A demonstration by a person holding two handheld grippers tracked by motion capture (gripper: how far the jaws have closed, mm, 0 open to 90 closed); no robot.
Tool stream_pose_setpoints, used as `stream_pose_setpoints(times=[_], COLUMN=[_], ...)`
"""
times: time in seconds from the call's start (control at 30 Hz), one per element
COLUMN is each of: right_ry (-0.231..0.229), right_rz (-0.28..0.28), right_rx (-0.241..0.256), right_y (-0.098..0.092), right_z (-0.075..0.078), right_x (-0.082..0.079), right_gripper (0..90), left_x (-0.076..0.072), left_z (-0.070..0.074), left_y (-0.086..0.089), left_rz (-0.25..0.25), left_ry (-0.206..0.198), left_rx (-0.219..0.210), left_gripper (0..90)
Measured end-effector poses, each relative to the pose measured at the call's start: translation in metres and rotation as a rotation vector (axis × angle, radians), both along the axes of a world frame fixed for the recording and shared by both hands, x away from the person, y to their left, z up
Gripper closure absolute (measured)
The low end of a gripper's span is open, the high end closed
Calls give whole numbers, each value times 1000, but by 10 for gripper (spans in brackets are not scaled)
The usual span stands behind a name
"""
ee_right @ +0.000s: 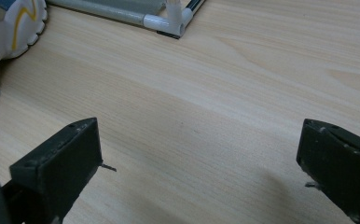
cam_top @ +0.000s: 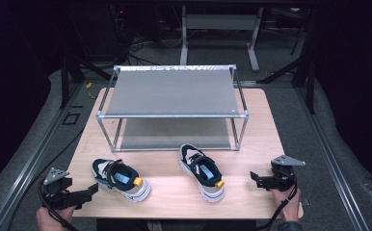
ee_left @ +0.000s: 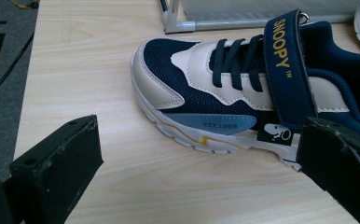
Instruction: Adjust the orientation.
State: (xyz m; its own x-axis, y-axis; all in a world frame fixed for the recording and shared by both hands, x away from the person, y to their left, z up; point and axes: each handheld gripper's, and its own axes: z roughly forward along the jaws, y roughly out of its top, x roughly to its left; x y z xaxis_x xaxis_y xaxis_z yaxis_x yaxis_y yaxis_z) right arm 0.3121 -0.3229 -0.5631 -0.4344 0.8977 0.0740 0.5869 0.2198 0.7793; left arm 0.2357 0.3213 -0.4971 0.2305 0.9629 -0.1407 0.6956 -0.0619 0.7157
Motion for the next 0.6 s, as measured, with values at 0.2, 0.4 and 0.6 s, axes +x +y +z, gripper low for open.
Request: stream_pose_setpoints(times=[0.2,0.4,0.6], right_ry=[2,4,8], right_rz=[1,8,8], right_rx=[-3,-9,-9], right_y=[1,1,1], right_z=[0,0,0], right_x=[0,0,1], right_gripper=[0,0,0], left_x=[4,11,19], left_z=[12,24,33], left_y=[-6,-12,-21], left_rz=[-35,-72,-102], left_ry=[15,16,16], left_rx=[10,13,20], left_gripper=[0,0,0])
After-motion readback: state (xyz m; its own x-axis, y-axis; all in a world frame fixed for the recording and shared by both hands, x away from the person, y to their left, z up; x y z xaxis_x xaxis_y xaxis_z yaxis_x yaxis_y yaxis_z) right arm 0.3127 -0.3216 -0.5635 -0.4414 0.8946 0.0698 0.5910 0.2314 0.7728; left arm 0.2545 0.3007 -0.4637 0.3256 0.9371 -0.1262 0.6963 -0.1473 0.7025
